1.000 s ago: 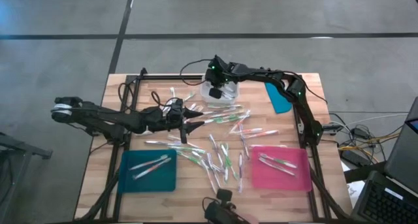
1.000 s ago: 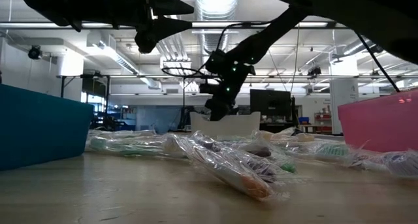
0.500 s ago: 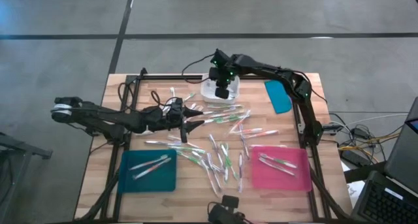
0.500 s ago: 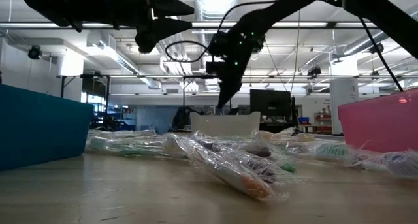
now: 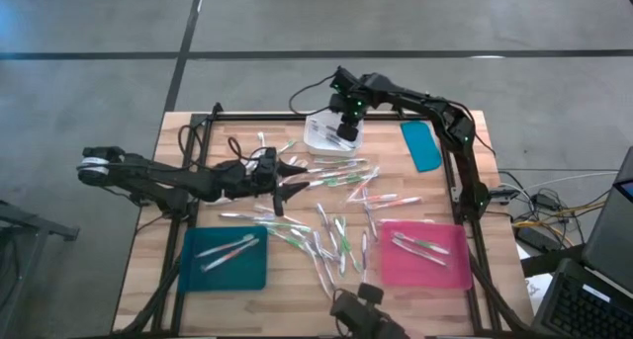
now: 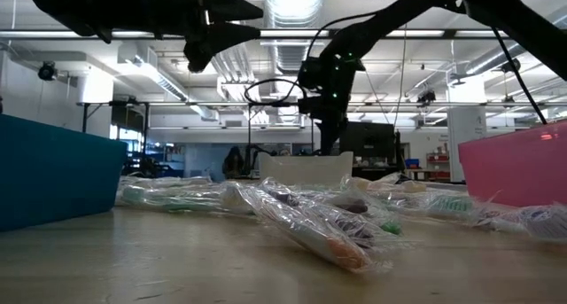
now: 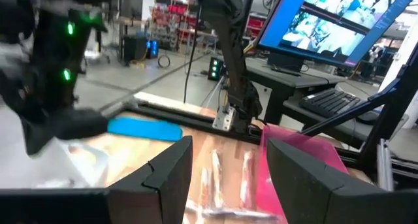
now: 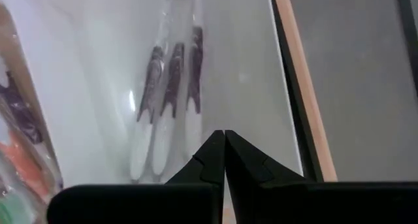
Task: Pick & Place Toothbrushes
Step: Put the green toothbrush into the pink bin
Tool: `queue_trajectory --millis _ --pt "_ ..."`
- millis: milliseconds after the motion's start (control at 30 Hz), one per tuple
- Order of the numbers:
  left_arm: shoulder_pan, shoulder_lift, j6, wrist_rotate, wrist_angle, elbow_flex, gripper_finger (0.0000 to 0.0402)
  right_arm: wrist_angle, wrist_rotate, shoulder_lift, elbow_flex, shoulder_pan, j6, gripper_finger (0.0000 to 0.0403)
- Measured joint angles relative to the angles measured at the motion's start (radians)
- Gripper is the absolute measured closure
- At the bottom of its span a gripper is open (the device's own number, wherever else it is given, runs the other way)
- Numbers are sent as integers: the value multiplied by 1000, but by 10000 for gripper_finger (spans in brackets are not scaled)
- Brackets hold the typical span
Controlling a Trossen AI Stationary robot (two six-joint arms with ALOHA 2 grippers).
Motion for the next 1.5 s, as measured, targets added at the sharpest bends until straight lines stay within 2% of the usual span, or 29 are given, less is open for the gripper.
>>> queue_trajectory --millis 200,600,733,867,1133,1500 --pt "3 0 127 0 29 0 202 -7 -5 0 -6 9 3 385" --pt "20 0 198 -56 69 -1 202 54 -8 0 -54 22 3 280" --pt "19 0 242 -69 106 -1 202 75 -7 0 -76 24 3 256" --pt "20 0 218 -90 110 -1 202 73 -8 0 -93 24 3 241" --pt "21 1 120 -108 49 -2 202 125 -7 0 -135 24 -7 236" --pt "21 -31 148 -124 96 6 202 184 -7 0 -187 24 0 282"
